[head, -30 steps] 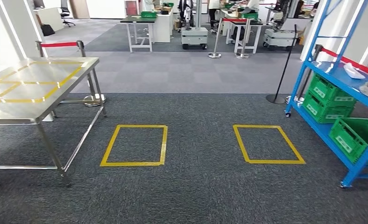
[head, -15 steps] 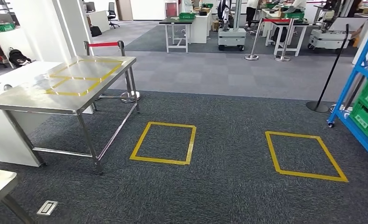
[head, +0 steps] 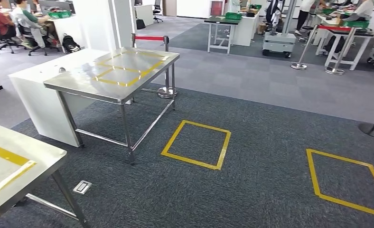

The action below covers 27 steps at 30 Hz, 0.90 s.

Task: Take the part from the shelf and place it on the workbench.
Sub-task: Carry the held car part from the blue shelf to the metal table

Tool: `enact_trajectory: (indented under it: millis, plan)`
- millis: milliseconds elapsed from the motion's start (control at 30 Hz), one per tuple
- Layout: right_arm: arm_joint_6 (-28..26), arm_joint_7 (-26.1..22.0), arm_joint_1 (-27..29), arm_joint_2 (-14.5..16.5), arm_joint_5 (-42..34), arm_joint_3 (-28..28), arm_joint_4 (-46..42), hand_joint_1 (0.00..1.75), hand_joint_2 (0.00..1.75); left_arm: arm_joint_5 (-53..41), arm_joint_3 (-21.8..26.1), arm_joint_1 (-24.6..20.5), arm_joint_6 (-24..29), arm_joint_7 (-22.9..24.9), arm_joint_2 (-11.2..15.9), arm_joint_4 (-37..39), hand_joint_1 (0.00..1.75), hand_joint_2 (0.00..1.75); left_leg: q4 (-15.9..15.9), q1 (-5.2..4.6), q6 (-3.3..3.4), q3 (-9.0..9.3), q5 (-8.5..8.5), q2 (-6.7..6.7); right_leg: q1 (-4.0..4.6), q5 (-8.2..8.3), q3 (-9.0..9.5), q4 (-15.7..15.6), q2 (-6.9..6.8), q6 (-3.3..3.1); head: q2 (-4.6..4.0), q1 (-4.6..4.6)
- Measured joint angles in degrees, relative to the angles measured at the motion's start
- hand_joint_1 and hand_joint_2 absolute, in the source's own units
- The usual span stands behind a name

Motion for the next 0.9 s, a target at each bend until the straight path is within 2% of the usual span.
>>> enact_trajectory:
  millis: [33,67,100,133,167,233,267,300,367,400,433,500,533,567,600,633,667,700,767,800,867,900]
  plan:
    - [0.0,0.0,0.2,0.1,0.1,-0.2,0.0,0.0,0.0,0.1,0.0,-0.3,0.0,0.0,-0.1,0.2,1.75,1.75,0.0,-0.05,0.08,-0.03,0.03,-0.77,0.02,-1.17,-1.91,3.6,0.48,-0.02,0.0,0.15]
    - [0.0,0.0,0.4,0.1,0.4,-0.3,0.0,0.0,0.0,0.3,0.0,-0.4,0.0,-0.2,0.0,0.3,1.75,1.75,0.1,-0.1,0.09,-0.04,0.04,-1.56,0.04,-1.41,-3.25,5.7,0.67,-0.09,0.01,0.23]
    - [0.0,0.0,0.5,0.2,0.6,-0.3,0.0,0.0,0.0,0.5,0.0,-0.4,0.0,-0.3,0.2,0.3,1.75,1.75,0.2,-0.14,0.09,-0.03,0.04,-2.36,0.04,-0.54,-3.63,5.8,0.78,-0.23,0.01,0.29]
    - [0.0,0.0,0.5,0.3,1.0,-0.3,0.0,0.0,0.0,0.6,0.0,-0.3,-0.1,-0.4,0.5,0.4,1.75,1.75,0.3,-0.16,0.07,-0.02,0.04,-3.19,0.03,1.33,-2.89,3.6,1.01,-0.44,0.01,0.32]
    - [0.0,0.0,0.5,0.3,1.3,-0.3,0.0,0.0,0.0,0.8,0.0,-0.2,-0.3,-0.6,0.7,0.4,1.75,1.75,0.4,-0.13,0.02,-0.03,0.04,-4.01,0.01,3.64,-1.25,-0.3,1.73,-0.68,0.01,0.35]
    - [0.0,0.0,0.5,0.4,1.7,-0.3,0.0,0.0,0.0,0.9,0.0,-0.2,-0.6,-0.9,0.9,0.4,1.75,1.75,0.6,-0.13,-0.4,-0.24,0.1,-5.51,-0.03,6.31,1.8,-7.2,4.02,-0.91,0.0,0.41]
    - [0.0,0.0,0.4,0.5,1.8,-0.3,0.0,0.0,0.0,1.0,0.1,-0.1,-0.7,-1.0,1.1,0.4,1.75,1.75,0.6,-0.06,-0.76,-0.41,0.19,-6.12,0.02,6.66,2.52,-8.9,4.76,-0.92,0.0,0.44]
    - [0.1,0.0,0.4,0.6,1.8,-0.3,0.0,0.0,0.0,1.0,0.1,0.0,-0.7,-1.1,1.2,0.4,1.75,1.75,0.4,0.02,-1.19,-0.57,0.34,-6.68,0.13,6.51,2.65,-9.4,4.92,-0.93,0.0,0.45]
    - [0.0,0.0,0.2,0.8,1.9,-0.3,0.0,0.0,0.0,1.0,0.1,0.4,-0.7,-1.2,1.5,0.4,1.75,1.75,0.2,0.19,-2.0,-0.96,0.59,-7.35,0.18,6.94,2.91,-9.8,3.69,-1.37,0.01,0.47]
    - [0.0,0.0,0.1,0.9,1.9,-0.4,0.0,0.0,0.0,0.9,0.1,0.5,-0.7,-1.3,1.7,0.4,1.75,1.75,0.6,0.1,-2.28,-1.29,0.24,-6.47,0.09,7.19,3.12,-10.2,3.09,-1.78,0.01,0.34]
    - [-0.1,0.0,0.0,1.0,1.8,-0.4,0.0,0.0,0.0,0.9,0.1,0.6,-0.7,-1.4,1.8,0.2,1.75,1.75,2.0,-0.03,-2.51,-2.08,-0.76,-4.96,0.01,7.43,3.31,-10.6,2.32,-2.15,0.01,0.17]
    - [-0.3,0.0,0.0,1.1,1.6,-0.4,0.0,0.0,0.0,0.7,0.1,0.6,-0.5,-1.4,1.9,-0.4,1.75,1.75,8.0,-0.22,-2.83,-4.85,-4.3,-1.32,0.09,7.59,3.45,-11.0,0.69,-2.61,0.01,-0.17]
    - [-0.4,0.0,0.1,1.2,1.4,-0.4,0.0,0.0,0.0,0.6,0.1,0.5,-0.3,-1.4,1.9,-0.6,1.75,1.75,11.7,-0.17,-3.0,-6.57,-5.98,-0.42,0.17,7.56,3.44,-11.0,-0.25,-2.69,0.01,-0.23]
    - [-0.6,0.0,0.2,1.3,1.3,-0.4,0.0,0.0,0.0,0.5,0.1,0.5,-0.1,-1.2,1.9,-0.9,1.75,1.75,14.3,-0.09,-3.16,-7.73,-6.83,0.02,0.2,7.5,3.45,-11.0,-1.15,-2.73,0.01,-0.27]
    - [-0.9,0.0,0.2,1.4,1.1,-0.5,0.0,0.0,0.0,0.4,0.1,0.6,0.2,-0.9,1.8,-1.0,1.75,1.75,15.2,-0.01,-3.27,-8.0,-6.68,0.28,0.2,7.44,3.46,-10.9,-2.0,-2.74,0.01,-0.32]
    - [-1.2,0.0,0.2,1.5,0.8,-0.6,0.0,0.0,0.0,0.2,0.1,0.5,0.5,-0.5,1.9,-1.1,1.75,1.75,13.9,0.08,-3.37,-7.15,-5.53,0.57,0.18,7.37,3.52,-10.9,-2.78,-2.67,0.01,-0.38]
    - [-1.5,0.0,0.1,1.7,0.6,-0.8,0.0,0.0,0.0,0.0,0.1,0.5,0.7,-0.2,1.9,-1.2,1.75,1.75,10.6,0.15,-3.42,-5.28,-3.79,1.19,0.15,7.25,3.61,-10.9,-3.48,-2.53,0.0,-0.44]
    - [-1.7,0.0,0.1,1.8,0.4,-1.0,0.0,0.0,0.0,-0.2,0.1,0.3,0.7,0.2,1.8,-1.2,1.75,1.75,6.6,0.14,-3.41,-3.06,-2.28,2.54,0.23,7.09,3.71,-10.8,-4.14,-2.3,0.0,-0.51]
    - [-1.8,0.0,0.1,2.0,0.1,-1.4,0.0,0.0,0.0,-0.4,0.1,-0.1,0.7,0.7,1.7,-1.3,1.75,1.75,1.0,-0.05,-2.72,0.01,-0.58,4.35,0.52,6.72,3.88,-10.5,-5.22,-1.67,0.0,-0.53]
    - [-1.9,0.0,0.1,2.1,0.0,-1.5,0.0,0.0,0.0,-0.5,0.1,-0.3,0.7,0.9,1.6,-1.3,1.75,1.75,0.1,-0.21,-2.25,0.42,-0.52,4.6,0.66,6.63,3.95,-10.4,-5.69,-1.37,0.01,-0.47]
    - [-2.0,0.0,0.0,2.1,-0.1,-1.7,0.0,0.0,0.0,-0.5,0.1,-0.4,0.7,1.0,1.6,-1.3,1.75,1.75,0.1,-0.35,-1.28,0.3,-0.3,3.29,0.63,6.53,4.13,-10.4,-6.6,-0.79,0.01,-0.35]
    - [-2.0,0.0,-0.1,2.1,-0.1,-1.8,0.0,0.0,0.0,-0.5,0.2,-0.5,0.7,1.1,1.6,-1.2,1.75,1.75,0.0,-0.3,-0.9,0.28,-0.17,2.69,0.47,6.23,4.14,-10.2,-6.21,-0.45,0.01,-0.35]
